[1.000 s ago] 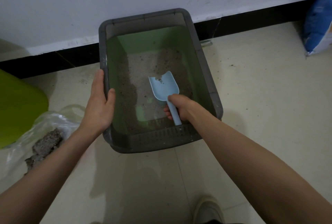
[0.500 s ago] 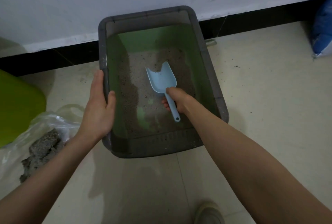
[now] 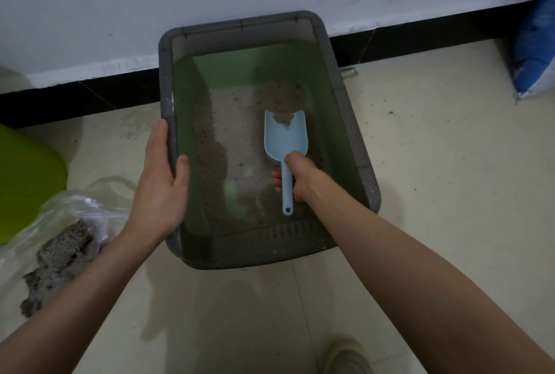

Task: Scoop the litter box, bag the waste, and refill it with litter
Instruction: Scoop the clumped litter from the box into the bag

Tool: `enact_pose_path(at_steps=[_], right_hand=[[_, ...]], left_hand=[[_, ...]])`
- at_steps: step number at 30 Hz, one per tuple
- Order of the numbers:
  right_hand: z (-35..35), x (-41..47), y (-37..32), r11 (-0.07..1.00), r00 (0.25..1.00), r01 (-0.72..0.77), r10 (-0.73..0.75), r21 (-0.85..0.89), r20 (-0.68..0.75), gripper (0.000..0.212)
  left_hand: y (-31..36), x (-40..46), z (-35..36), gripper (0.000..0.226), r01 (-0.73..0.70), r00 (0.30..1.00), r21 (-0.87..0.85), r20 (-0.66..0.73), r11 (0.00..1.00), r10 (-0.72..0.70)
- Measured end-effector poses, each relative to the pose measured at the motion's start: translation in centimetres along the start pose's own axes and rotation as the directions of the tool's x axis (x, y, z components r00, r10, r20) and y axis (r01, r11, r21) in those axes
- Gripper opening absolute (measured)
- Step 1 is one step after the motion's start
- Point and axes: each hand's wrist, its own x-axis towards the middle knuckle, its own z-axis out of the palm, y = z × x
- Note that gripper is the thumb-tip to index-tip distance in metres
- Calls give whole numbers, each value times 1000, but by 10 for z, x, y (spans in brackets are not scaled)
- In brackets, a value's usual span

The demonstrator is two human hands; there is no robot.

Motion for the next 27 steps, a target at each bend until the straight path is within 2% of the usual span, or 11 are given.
enact_pose_path(at_steps=[13,21,27], right_hand=[[15,24,-47,978,979,143,-162,-152,-126,36],[24,39,-47,974,974,202,-210,-100,-81,38],[21,44,-41,973,975,215,-219,-80,-39,28]], left_hand=[[-1,0,0,58,4,1000,-10,3,1000,-4],[-4,1,0,57,-9,1000,-12,5,1000,9],[0,0,0,58,5,1000,1,-1,1000,-5]])
